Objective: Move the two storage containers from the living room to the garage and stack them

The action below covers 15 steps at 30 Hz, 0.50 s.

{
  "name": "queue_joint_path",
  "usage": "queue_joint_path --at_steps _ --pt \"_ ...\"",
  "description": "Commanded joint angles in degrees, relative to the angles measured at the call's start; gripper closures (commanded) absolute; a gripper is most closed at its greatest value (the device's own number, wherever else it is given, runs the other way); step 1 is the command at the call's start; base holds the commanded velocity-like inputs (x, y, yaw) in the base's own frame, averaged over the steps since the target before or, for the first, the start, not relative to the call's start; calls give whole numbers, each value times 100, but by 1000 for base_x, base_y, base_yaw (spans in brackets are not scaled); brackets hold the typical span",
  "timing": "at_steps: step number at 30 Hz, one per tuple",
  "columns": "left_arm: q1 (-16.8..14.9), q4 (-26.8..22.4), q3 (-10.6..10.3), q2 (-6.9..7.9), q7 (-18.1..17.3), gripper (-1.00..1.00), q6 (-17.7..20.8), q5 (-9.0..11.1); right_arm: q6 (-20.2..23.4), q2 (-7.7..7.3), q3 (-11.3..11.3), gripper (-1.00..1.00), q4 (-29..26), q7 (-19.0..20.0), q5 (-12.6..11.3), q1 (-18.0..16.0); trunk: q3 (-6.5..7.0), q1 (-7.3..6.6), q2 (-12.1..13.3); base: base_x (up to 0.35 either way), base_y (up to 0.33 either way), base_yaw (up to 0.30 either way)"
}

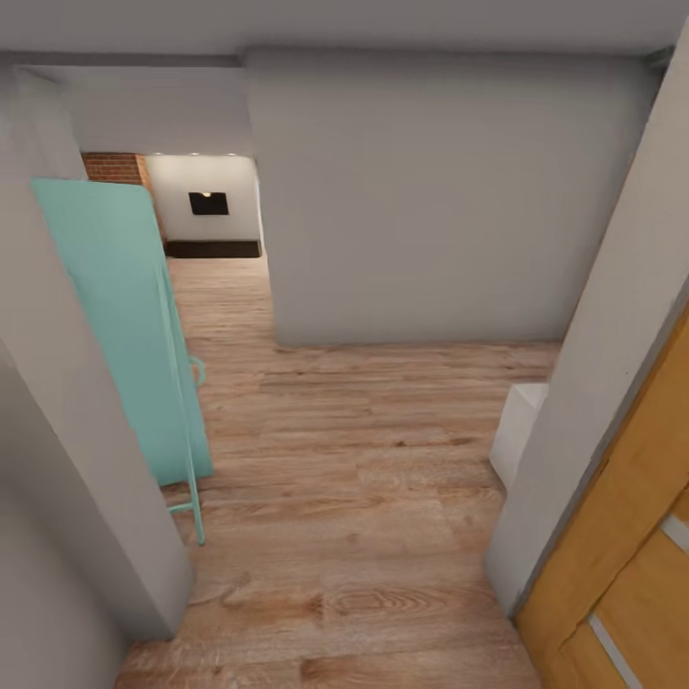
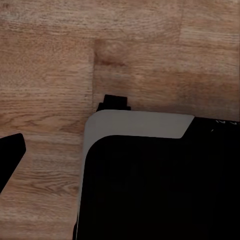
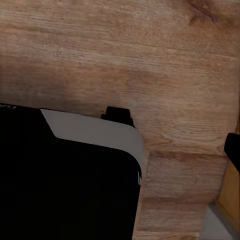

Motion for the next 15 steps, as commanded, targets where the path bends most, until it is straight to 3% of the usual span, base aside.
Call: queue_joint_path --at_steps 1,15 --pt "-5 7 -1 -1 3 -100 -18 45 -31 5 48 -100 17 -4 -54 -5 -6 3 -3 321 0 168" --pt "-5 7 -1 -1 4 -100 -18 45 -31 5 48 -100 17 -4 -54 -5 -6 3 -3 321 0 26"
